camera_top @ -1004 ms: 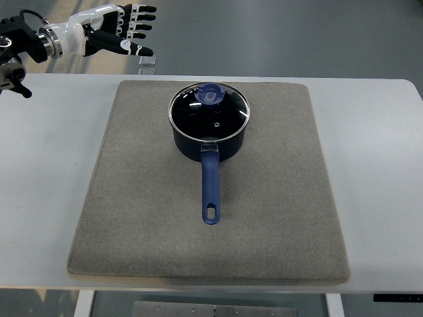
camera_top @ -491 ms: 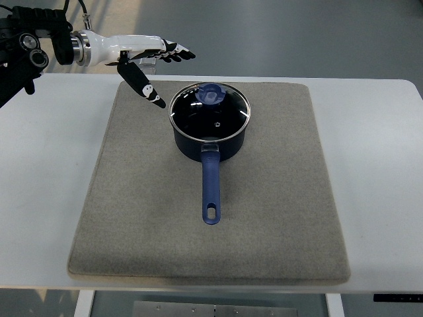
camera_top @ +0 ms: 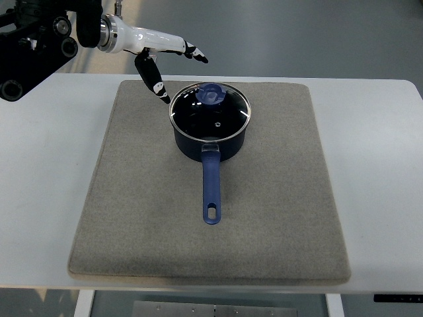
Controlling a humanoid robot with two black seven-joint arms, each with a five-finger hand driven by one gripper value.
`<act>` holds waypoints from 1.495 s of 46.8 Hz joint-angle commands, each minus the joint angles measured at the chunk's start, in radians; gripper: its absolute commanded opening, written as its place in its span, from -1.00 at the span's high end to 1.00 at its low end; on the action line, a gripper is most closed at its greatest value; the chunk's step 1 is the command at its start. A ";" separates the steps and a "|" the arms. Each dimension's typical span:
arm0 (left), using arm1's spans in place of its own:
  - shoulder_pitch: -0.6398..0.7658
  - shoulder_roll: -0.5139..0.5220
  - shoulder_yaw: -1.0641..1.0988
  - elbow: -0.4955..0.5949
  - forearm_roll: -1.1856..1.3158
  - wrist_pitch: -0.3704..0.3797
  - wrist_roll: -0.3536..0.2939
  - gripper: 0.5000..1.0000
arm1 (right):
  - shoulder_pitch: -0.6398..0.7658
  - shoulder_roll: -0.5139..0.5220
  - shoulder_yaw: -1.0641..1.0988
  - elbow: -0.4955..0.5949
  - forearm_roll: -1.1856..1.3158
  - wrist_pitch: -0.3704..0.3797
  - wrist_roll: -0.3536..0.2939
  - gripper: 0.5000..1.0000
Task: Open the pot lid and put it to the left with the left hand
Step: 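Reach the left hand over the lid's blue knob, then close the left hand fingers around the blue lid knob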
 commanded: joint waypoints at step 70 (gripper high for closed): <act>-0.041 -0.146 0.109 0.076 0.081 0.054 0.013 0.17 | 0.000 0.000 0.000 0.000 0.001 0.000 0.000 -0.67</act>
